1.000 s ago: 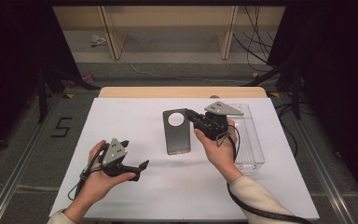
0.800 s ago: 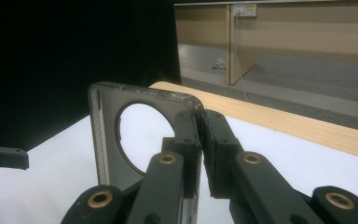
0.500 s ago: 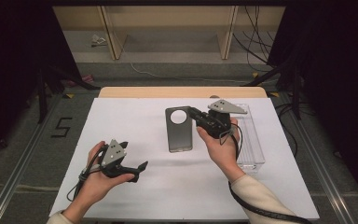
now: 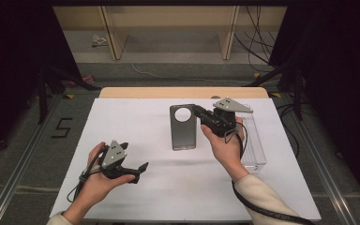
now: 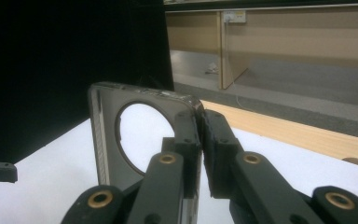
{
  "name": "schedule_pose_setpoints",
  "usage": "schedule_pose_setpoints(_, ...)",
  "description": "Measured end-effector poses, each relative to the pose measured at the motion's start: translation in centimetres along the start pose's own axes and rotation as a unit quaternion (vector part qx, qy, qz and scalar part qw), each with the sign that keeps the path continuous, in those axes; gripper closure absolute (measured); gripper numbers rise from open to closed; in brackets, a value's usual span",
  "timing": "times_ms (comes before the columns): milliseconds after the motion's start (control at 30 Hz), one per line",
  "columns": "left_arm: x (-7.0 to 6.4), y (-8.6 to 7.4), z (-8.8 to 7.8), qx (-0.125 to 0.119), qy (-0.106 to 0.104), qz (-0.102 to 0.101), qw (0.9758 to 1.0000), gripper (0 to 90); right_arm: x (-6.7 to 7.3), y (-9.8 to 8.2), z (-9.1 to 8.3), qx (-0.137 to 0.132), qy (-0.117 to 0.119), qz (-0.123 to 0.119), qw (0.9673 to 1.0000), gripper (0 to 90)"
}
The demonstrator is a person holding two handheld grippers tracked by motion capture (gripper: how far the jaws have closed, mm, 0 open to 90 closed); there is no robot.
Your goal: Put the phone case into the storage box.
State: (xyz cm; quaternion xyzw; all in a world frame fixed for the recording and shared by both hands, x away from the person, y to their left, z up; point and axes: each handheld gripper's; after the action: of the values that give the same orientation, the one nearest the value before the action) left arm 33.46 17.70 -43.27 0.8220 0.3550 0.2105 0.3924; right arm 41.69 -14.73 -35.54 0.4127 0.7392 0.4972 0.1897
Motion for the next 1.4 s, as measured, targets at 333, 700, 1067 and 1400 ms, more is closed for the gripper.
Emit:
schedule_pose_setpoints(333,0.0,0.0,0.0,0.001,0.000,-0.001,1.0000,3.4,-0.3,0.1,-0.2,-0.003,-0.004,0.002,1.0000,85.0)
schedule_pose_setpoints(700,0.1,-0.1,0.0,0.002,0.000,-0.002,1.0000,3.3,-0.6,0.3,-0.4,-0.005,-0.007,0.004,1.0000,85.0)
schedule_pose_setpoints(1067,0.2,-0.1,0.0,0.002,0.000,-0.004,1.0000,3.3,-0.8,0.4,-0.6,-0.007,-0.011,0.004,0.9999,85.0)
schedule_pose_setpoints(1400,0.2,-0.1,0.0,0.003,0.001,-0.004,1.0000,3.3,-1.1,0.6,-0.9,-0.011,-0.015,0.006,0.9998,85.0)
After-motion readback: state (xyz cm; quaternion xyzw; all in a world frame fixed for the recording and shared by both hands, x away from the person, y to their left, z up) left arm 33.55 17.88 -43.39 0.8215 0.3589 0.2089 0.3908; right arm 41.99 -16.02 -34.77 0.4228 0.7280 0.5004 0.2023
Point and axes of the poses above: each handheld gripper's, and its own axes: z roughly forward along the jaws, y roughly out of its top, x roughly to its left, and after that the axes turned 9 degrees about x, right-handed
